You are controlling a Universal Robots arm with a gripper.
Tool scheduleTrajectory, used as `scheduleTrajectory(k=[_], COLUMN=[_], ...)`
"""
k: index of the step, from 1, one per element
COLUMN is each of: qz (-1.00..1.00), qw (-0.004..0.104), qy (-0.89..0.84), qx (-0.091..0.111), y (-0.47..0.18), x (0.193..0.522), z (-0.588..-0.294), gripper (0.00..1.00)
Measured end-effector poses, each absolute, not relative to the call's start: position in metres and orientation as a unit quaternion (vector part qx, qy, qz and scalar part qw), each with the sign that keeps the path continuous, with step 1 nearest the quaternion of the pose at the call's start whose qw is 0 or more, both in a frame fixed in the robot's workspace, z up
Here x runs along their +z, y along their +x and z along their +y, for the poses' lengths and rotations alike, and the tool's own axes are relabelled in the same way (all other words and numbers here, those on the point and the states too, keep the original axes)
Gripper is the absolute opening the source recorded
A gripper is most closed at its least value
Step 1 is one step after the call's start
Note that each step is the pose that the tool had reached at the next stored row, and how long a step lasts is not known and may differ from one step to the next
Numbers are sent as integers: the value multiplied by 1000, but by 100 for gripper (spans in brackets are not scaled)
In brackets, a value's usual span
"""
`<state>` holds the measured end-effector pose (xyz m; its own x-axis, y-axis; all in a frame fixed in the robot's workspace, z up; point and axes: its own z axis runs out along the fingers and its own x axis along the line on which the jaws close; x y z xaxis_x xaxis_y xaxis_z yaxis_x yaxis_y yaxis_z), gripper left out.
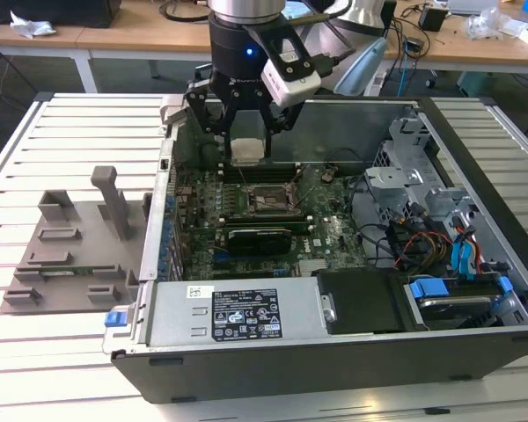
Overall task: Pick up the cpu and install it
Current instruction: 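Pick up the cpu and move it towards the insertion slot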
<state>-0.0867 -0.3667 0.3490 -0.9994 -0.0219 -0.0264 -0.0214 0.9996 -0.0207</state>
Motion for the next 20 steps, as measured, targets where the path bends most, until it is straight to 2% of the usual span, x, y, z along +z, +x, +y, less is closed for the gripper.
scheduleTrajectory(k=[15, 20], qz=[1000, 1000], qw=[13, 13], qy=[-11, -11], qx=[-12, -14], y=[-63, -58], x=[320, 306], z=[-358, -346], gripper=[55, 55])
